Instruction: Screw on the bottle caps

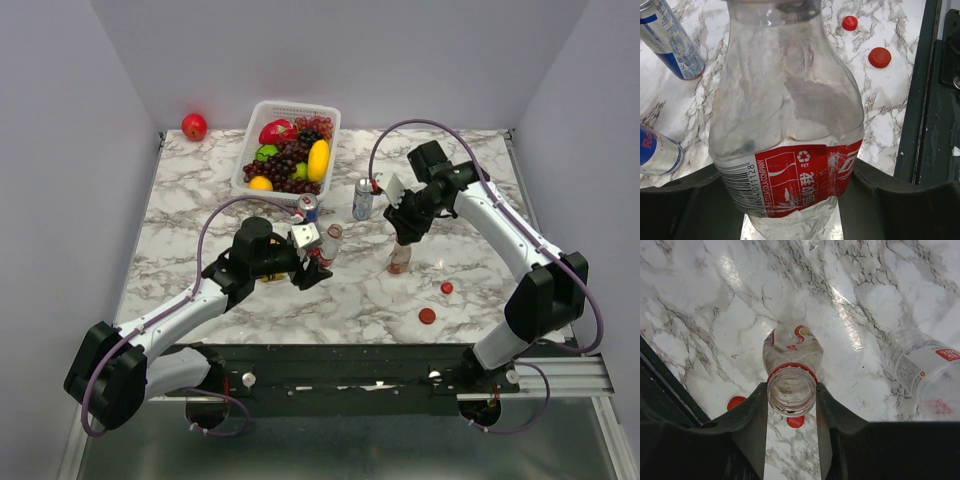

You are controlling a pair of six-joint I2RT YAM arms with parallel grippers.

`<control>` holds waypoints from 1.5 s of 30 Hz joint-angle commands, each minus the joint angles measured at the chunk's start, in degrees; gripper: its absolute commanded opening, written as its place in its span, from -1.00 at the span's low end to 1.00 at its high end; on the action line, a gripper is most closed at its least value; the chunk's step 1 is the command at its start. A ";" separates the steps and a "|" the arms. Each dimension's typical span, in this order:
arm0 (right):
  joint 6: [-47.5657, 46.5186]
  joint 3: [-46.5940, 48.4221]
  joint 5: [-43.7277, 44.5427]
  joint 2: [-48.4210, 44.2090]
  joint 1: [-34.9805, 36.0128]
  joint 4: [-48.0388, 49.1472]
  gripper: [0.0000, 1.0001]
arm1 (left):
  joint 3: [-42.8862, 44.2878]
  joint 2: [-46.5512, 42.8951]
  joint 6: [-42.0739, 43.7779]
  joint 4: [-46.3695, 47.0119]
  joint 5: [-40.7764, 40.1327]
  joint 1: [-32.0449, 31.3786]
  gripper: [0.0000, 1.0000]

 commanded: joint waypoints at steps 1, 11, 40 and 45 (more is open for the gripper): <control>-1.16 -1.19 0.53 -0.10 0.66 0.54 -0.18 | -1.01 -0.49 -0.88 1.92 -0.55 0.31 -1.00; -2.66 -3.48 1.06 -0.71 0.92 0.89 -0.05 | -1.19 -0.31 -0.97 2.01 -0.91 0.40 -1.00; -1.43 -1.81 1.06 -1.77 1.54 -0.25 0.23 | -1.72 -0.58 -0.70 1.84 -0.73 0.40 -1.00; -0.20 0.12 2.90 -1.85 1.54 1.42 0.28 | -1.63 -0.49 -0.62 1.75 -0.73 0.40 -1.00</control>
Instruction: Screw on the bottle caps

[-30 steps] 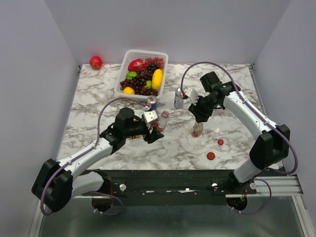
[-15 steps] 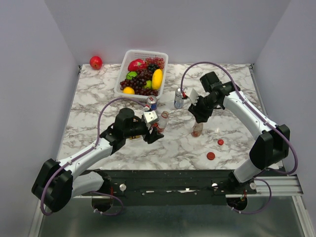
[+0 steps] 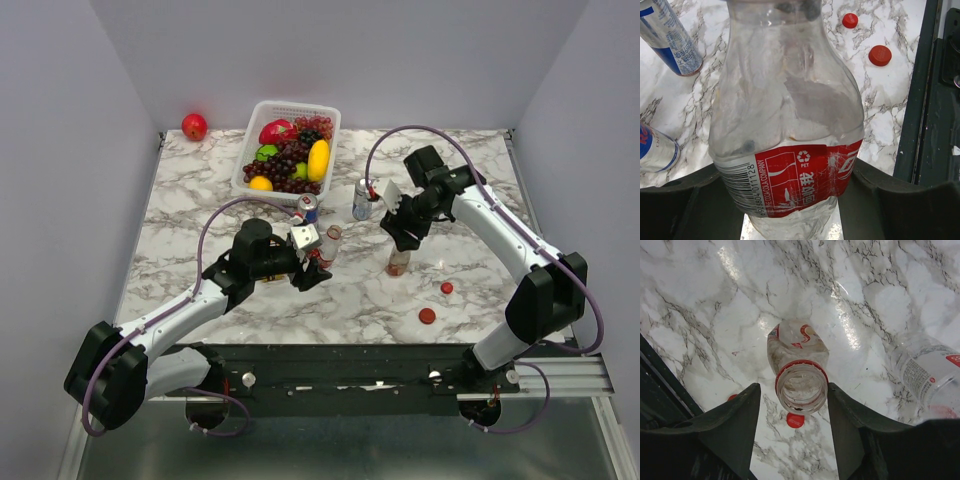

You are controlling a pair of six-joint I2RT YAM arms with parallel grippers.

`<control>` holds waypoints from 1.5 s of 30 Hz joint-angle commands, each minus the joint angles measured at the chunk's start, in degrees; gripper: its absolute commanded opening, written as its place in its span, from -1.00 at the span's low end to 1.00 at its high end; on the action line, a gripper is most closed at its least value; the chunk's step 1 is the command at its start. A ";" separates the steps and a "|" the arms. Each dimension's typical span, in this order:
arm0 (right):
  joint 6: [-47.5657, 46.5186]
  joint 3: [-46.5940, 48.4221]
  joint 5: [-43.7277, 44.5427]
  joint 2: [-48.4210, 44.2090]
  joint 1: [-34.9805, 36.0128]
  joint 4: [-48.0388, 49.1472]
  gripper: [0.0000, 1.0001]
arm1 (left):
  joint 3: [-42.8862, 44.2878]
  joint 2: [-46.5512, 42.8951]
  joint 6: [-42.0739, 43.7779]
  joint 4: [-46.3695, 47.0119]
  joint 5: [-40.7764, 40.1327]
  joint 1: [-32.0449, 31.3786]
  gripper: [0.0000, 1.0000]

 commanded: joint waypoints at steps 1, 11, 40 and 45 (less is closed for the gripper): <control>1.73 2.62 2.49 -1.50 0.38 2.03 0.29 | -0.58 -0.49 -0.07 0.85 -0.64 0.40 -1.00; 1.91 4.03 1.88 -0.36 0.38 2.13 0.29 | -0.84 -0.49 -0.07 0.77 -0.73 0.48 -1.00; -4.33 -27.43 0.20 -19.44 -18.43 6.51 0.19 | 0.38 1.97 -2.09 -0.20 1.02 0.48 -1.00; -6.88 -35.25 3.71 -18.91 -18.34 14.68 0.30 | 0.82 2.15 -1.83 -0.99 0.59 0.48 -1.00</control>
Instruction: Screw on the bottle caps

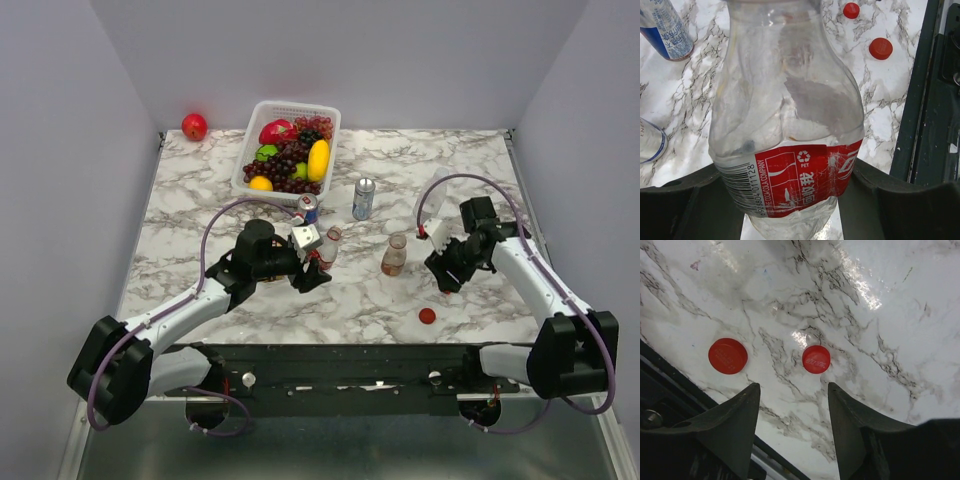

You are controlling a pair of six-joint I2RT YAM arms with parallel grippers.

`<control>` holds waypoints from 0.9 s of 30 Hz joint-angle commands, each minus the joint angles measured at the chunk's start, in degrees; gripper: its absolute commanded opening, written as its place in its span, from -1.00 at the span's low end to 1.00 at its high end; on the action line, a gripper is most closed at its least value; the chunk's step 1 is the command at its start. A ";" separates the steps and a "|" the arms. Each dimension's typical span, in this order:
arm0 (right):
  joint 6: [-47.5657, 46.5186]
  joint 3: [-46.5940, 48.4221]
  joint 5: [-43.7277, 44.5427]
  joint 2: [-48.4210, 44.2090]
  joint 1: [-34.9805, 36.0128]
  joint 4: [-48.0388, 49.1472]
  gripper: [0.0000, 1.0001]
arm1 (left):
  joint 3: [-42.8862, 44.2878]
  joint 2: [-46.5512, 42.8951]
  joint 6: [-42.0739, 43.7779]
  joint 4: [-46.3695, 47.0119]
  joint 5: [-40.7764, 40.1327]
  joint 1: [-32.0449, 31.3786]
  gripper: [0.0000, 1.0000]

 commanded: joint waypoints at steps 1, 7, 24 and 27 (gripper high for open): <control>-3.91 -6.40 3.83 1.02 -0.27 9.94 0.31 | 1.52 0.36 -0.12 -1.25 0.39 0.22 -1.00; -4.01 -7.21 5.77 3.40 -0.27 13.91 0.28 | 1.96 0.09 0.84 -2.93 -0.05 0.22 -1.00; -4.97 -8.70 8.05 7.18 -0.35 15.94 0.21 | 2.58 1.59 0.58 -2.14 0.04 0.22 -1.00; -4.62 -8.88 7.97 7.71 -0.27 16.29 0.17 | 2.67 1.76 0.32 -1.70 0.21 0.22 -1.00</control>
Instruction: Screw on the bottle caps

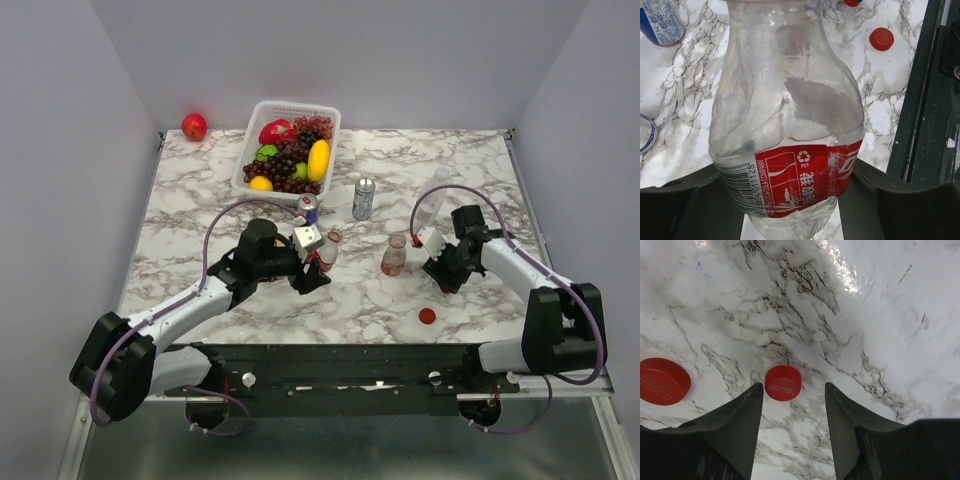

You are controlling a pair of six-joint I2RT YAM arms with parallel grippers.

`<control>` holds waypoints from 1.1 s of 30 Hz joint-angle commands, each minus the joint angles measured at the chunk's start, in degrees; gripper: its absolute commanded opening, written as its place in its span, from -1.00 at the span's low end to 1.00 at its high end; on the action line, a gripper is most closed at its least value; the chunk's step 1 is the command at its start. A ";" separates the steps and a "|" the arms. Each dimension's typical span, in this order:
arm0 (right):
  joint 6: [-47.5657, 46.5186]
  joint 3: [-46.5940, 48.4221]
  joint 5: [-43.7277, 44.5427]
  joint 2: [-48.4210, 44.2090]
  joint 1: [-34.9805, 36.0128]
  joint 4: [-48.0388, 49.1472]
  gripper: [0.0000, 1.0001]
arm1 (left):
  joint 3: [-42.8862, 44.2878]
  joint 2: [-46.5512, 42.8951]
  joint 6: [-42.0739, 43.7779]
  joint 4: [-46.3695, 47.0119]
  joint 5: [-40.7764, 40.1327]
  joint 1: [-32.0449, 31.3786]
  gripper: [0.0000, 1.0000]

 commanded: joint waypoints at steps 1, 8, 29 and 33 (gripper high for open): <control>-0.60 -1.05 1.14 1.11 -0.33 1.62 0.15 | 1.97 0.67 0.27 0.84 0.13 0.22 -1.00; -1.04 -0.88 0.97 2.51 -0.33 1.89 0.09 | 2.06 0.58 0.45 0.75 -0.05 0.22 -1.00; -0.07 -0.79 2.02 7.69 -0.51 -0.75 -0.14 | 1.62 1.02 0.27 1.10 -0.31 0.22 -1.00; -0.07 -0.09 -0.08 7.00 -1.21 -0.13 -0.21 | 2.14 1.20 0.45 0.58 -0.23 0.22 -1.00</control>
